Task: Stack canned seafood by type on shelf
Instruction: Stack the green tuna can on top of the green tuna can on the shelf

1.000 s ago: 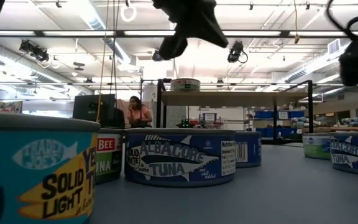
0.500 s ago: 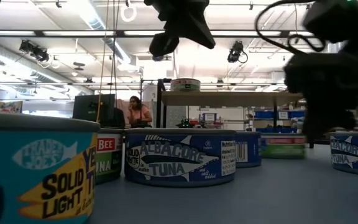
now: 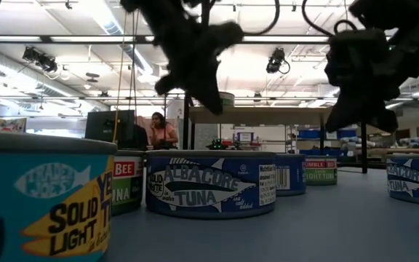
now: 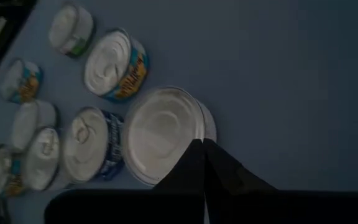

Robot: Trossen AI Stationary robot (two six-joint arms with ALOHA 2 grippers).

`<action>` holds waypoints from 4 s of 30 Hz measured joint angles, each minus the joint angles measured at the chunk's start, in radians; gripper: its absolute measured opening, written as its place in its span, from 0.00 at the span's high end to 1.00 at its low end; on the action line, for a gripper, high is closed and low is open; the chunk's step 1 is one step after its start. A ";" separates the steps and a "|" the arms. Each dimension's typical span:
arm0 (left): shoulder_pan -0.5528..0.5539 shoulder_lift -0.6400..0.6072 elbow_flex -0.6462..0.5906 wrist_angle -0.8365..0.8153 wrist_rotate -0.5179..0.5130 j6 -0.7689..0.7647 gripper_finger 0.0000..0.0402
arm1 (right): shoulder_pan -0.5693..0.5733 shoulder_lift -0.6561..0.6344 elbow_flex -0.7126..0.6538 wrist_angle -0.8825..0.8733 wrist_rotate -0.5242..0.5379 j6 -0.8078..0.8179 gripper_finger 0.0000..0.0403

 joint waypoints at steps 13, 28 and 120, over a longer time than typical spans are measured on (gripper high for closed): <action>-0.034 0.019 -0.121 0.223 0.050 -0.032 1.00 | 0.000 -0.049 0.000 -0.091 0.003 0.001 1.00; -0.111 0.098 -0.117 0.113 0.068 -0.136 1.00 | 0.001 -0.046 0.000 -0.081 -0.009 0.000 1.00; 0.035 0.025 -0.300 0.713 0.215 -0.708 0.99 | -0.004 0.251 -0.182 0.584 -0.117 0.187 1.00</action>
